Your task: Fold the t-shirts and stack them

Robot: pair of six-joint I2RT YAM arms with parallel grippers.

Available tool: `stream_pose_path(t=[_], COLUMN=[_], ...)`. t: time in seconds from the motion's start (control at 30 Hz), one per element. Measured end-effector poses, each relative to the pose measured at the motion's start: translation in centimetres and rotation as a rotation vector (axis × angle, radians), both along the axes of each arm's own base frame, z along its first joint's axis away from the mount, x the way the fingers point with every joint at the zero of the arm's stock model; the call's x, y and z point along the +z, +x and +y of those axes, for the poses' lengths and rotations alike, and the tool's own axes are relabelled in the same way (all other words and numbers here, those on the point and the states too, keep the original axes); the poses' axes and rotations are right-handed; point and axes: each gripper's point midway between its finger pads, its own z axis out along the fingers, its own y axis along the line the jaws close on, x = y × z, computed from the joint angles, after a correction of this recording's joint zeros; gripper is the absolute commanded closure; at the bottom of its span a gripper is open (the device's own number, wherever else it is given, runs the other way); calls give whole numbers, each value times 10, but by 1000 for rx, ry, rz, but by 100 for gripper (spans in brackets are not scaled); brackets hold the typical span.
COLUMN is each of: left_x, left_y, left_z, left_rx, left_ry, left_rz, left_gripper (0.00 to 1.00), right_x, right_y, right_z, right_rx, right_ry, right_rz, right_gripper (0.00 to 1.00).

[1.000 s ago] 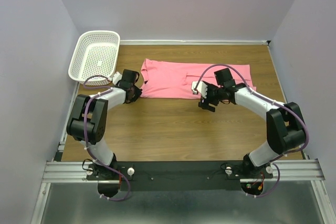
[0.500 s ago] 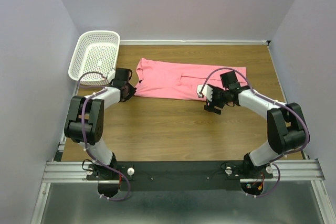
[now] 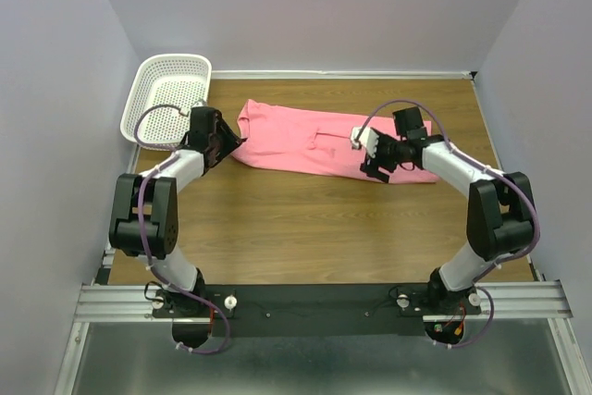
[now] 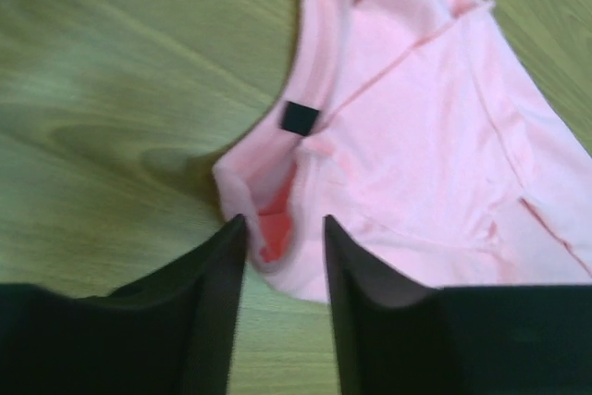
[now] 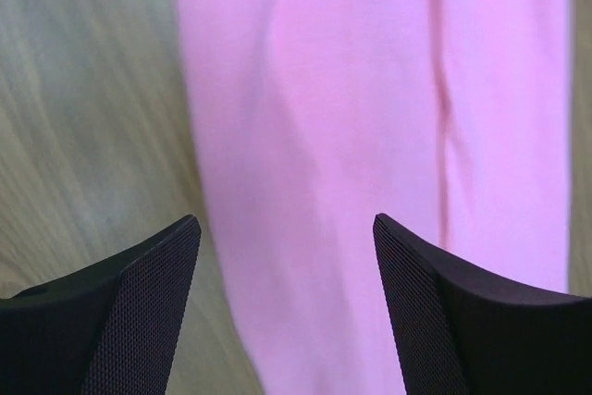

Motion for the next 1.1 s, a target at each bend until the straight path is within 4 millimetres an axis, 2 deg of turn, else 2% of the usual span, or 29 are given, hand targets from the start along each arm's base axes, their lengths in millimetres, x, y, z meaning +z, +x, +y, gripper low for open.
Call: stream_pose_path(t=[0.1, 0.13, 0.2, 0.23, 0.3, 0.37, 0.4, 0.47, 0.5, 0.57, 0.67, 0.77, 0.83, 0.9, 1.0, 1.1], left_x=[21, 33, 61, 79, 106, 135, 149, 182, 190, 220, 249, 251, 245, 233, 206, 179], left_y=[-3, -3, -3, -4, -10, -20, -25, -41, -46, -67, -95, -117, -126, -129, -132, -136], left_z=[-9, -12, -17, -18, -20, -20, -19, -15, -14, -9, 1, 7, 8, 9, 8, 6], left_rx=[-65, -85, -119, -133, -155, -173, -181, -197, -203, -212, -205, -201, -204, -207, -213, -223], left_ry=[-20, -27, -36, -39, -38, -28, -17, 19, 35, 80, 147, 186, 194, 192, 182, 160], left_rz=[-66, -100, -176, -225, -298, -378, -419, -518, -544, -641, -750, -792, -795, -777, -719, -656], left_gripper=[37, 33, 32, 32, 32, 32, 33, 31, 30, 27, 26, 26, 27, 26, 26, 26], right_x=[33, 42, 72, 78, 90, 83, 73, 51, 43, 19, 4, 4, 4, 2, -5, -25], right_y=[25, 34, 68, 80, 120, 153, 169, 187, 189, 189, 182, 178, 175, 172, 169, 166], right_z=[-7, -7, -11, -13, -19, -34, -45, -70, -80, -107, -145, -182, -203, -214, -219, -214], right_rx=[-96, -132, -218, -244, -344, -428, -475, -562, -594, -682, -781, -860, -899, -923, -944, -962], right_ry=[75, 103, 180, 202, 302, 374, 399, 431, 436, 442, 451, 465, 471, 474, 478, 482], right_rz=[-21, -20, -49, -55, -19, 32, 61, 118, 140, 208, 259, 263, 263, 268, 290, 348], right_gripper=[16, 15, 15, 15, 15, 16, 16, 17, 17, 19, 21, 21, 21, 22, 23, 26])
